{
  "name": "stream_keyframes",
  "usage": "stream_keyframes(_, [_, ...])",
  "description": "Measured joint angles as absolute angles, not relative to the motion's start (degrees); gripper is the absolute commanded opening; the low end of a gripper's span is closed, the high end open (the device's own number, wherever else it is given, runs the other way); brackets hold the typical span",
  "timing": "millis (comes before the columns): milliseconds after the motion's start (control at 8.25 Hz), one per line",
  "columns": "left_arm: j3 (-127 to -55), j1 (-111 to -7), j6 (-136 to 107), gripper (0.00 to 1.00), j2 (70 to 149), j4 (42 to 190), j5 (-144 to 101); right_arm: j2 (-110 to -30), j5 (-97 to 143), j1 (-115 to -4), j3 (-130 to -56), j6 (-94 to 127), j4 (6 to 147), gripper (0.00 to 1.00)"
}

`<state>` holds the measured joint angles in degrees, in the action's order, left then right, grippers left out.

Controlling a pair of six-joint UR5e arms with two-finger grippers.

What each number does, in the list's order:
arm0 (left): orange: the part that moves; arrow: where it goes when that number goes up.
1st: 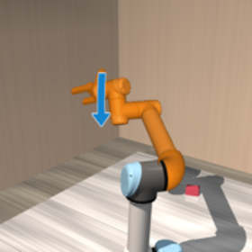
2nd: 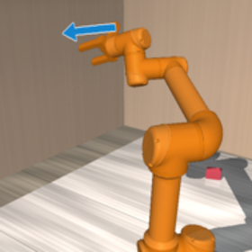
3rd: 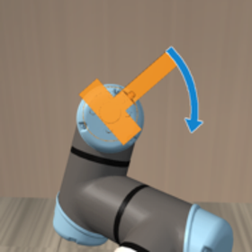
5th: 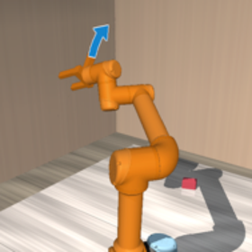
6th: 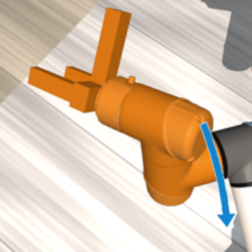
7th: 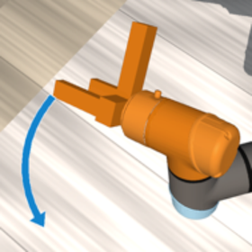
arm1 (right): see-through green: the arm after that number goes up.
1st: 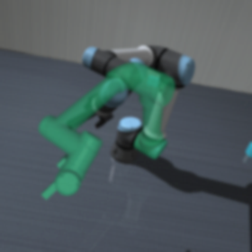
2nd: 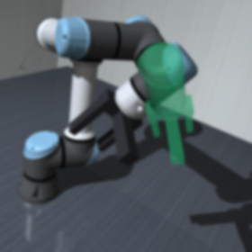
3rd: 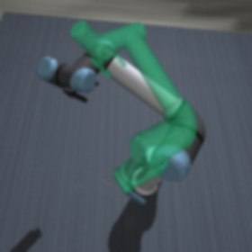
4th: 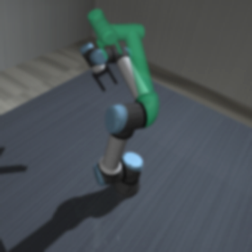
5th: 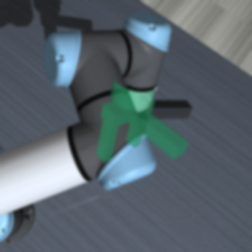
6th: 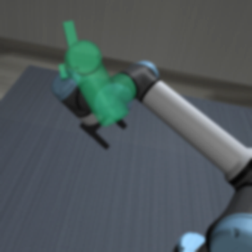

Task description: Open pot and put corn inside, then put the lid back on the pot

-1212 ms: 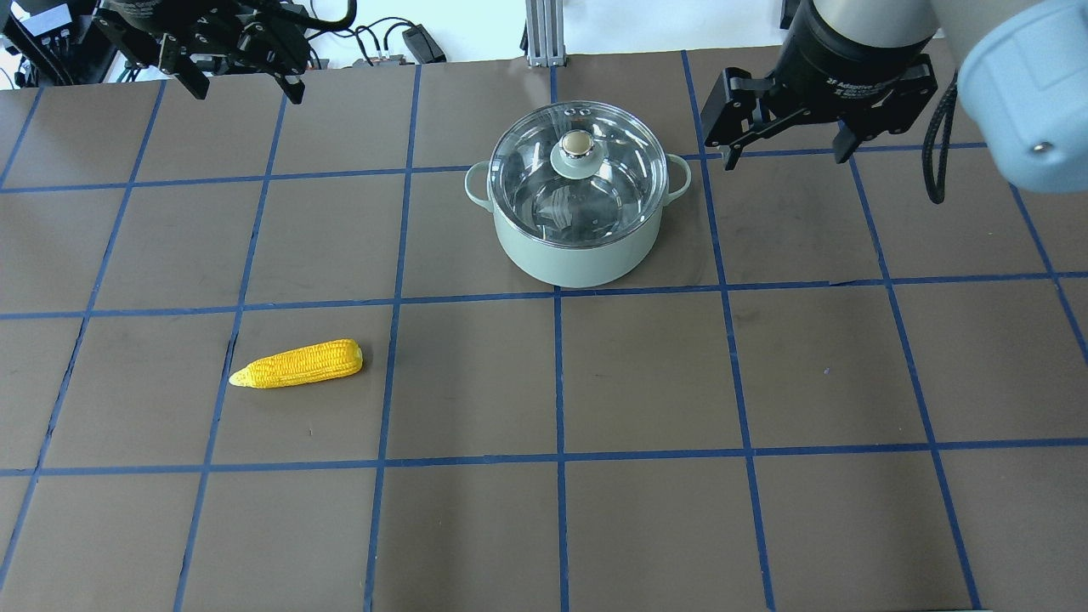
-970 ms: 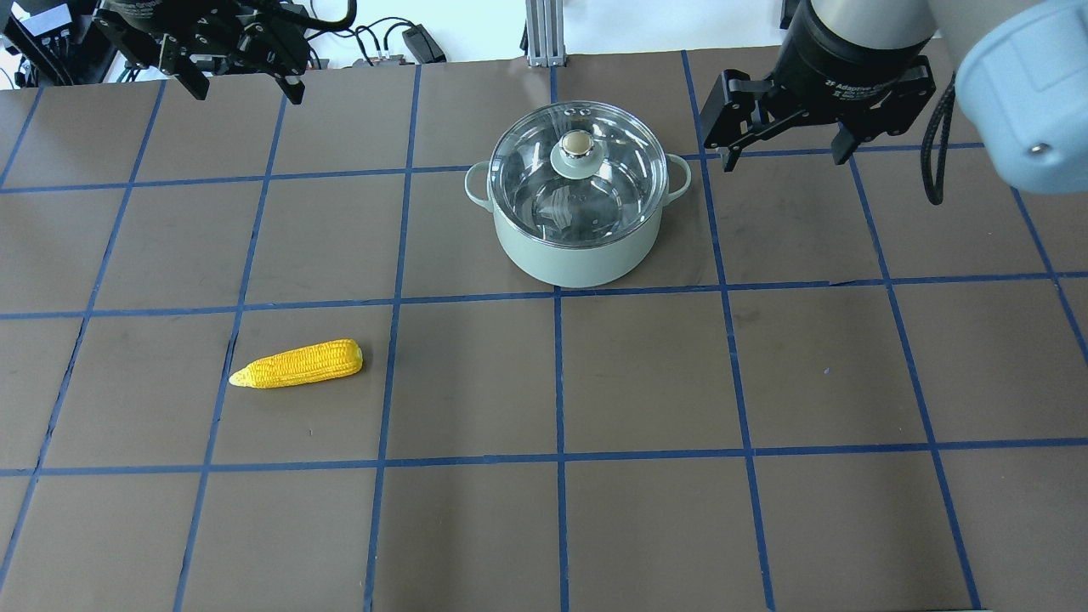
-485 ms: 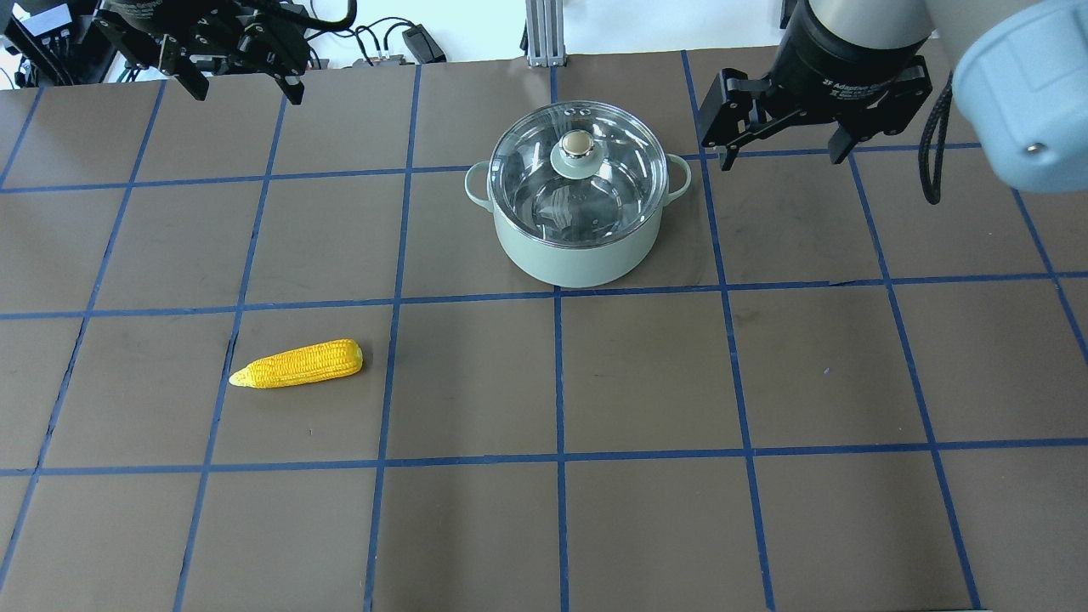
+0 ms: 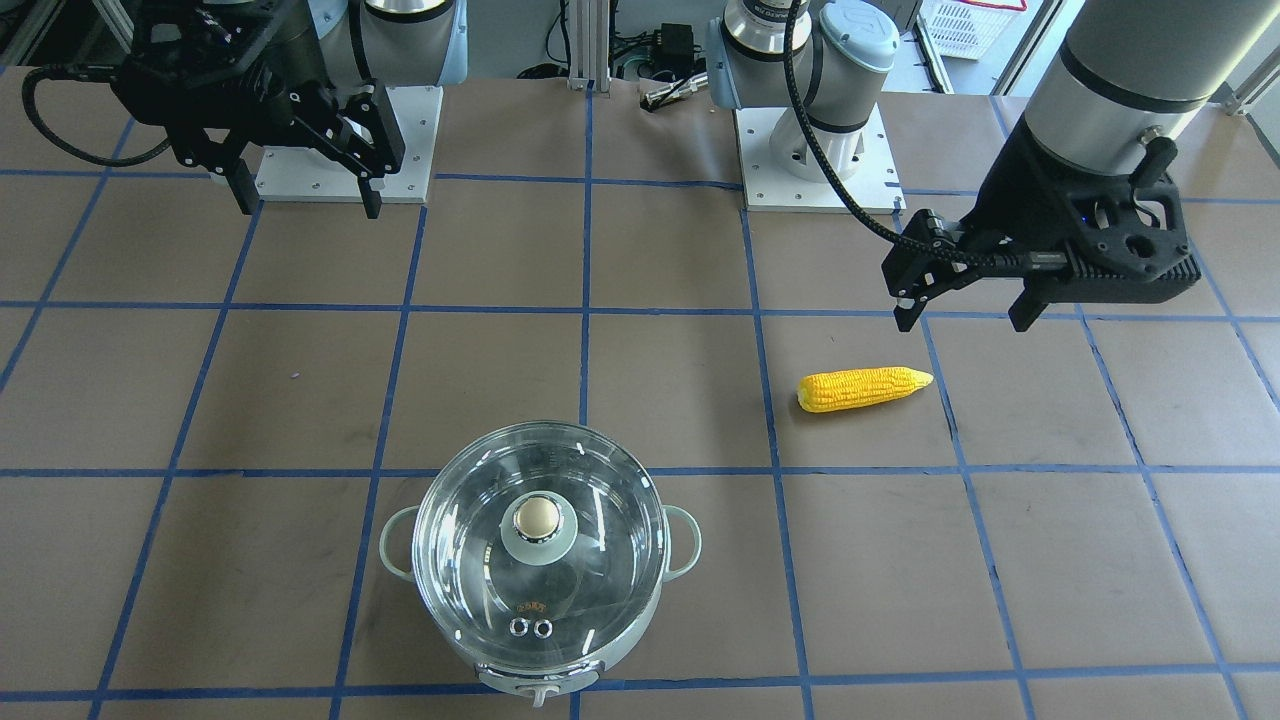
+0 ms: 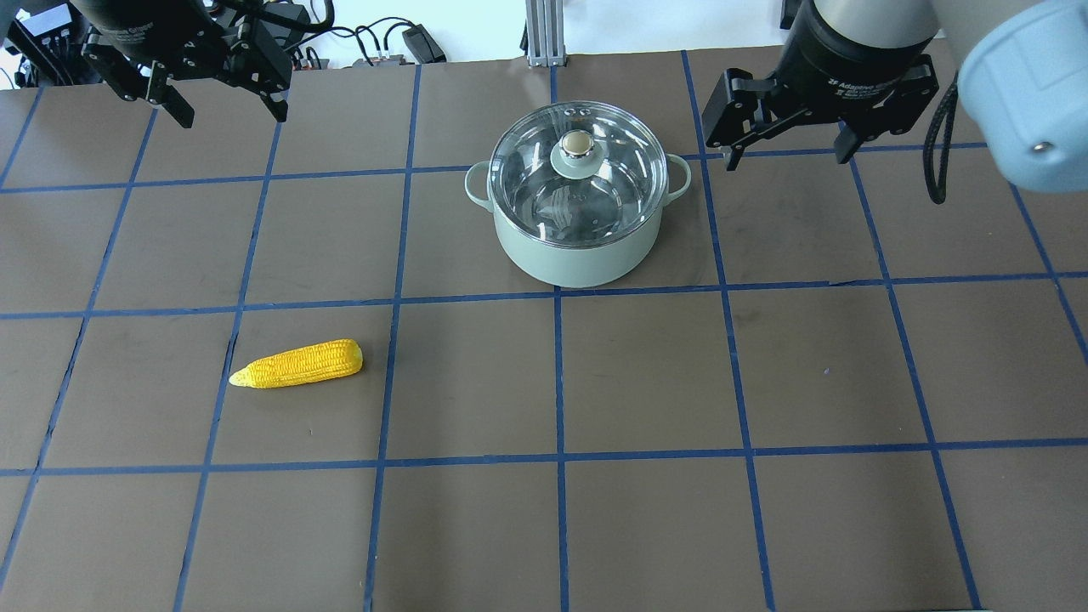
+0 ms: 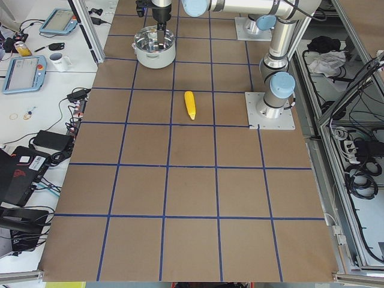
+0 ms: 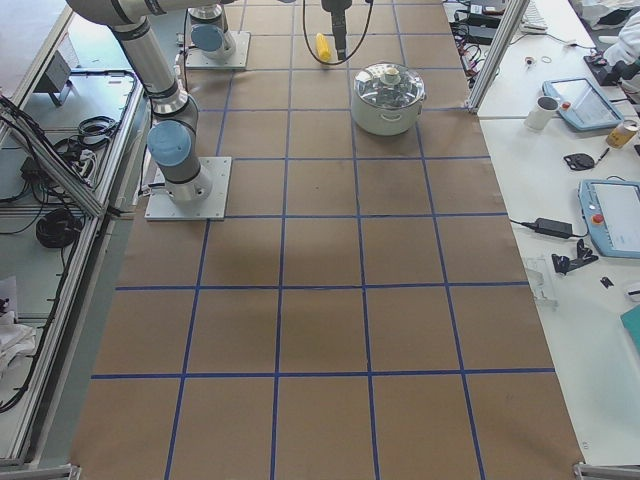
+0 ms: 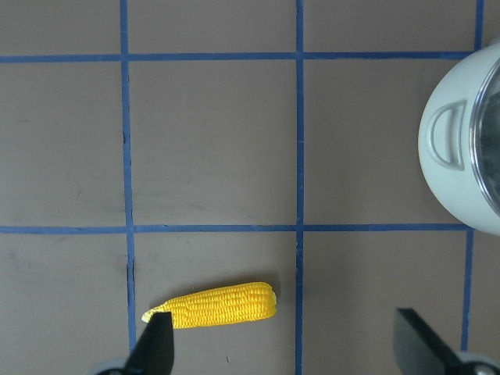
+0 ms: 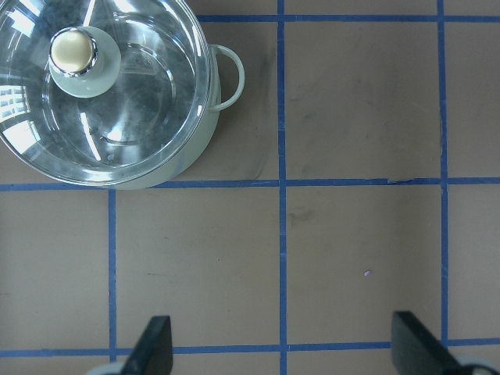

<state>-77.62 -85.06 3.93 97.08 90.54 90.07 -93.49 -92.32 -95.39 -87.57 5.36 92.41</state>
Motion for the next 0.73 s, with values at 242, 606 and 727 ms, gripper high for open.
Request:
stream_keyframes(242, [-80.8, -84.6, -3.6, 1.0, 96.2, 90.6, 89.8, -93.5, -92.3, -95.4, -87.6, 5.4, 92.3, 1.0])
stream_keyframes(606, [-84.0, -83.0, -27.3, 1.0, 95.9, 90.5, 89.9, -93.5, -92.3, -95.5, -87.6, 5.4, 92.3, 1.0])
stream_keyframes(727, [-85.2, -81.4, -32.2, 1.0, 96.0, 90.4, 90.0, -93.5, -92.3, -95.5, -87.6, 5.4, 92.3, 1.0])
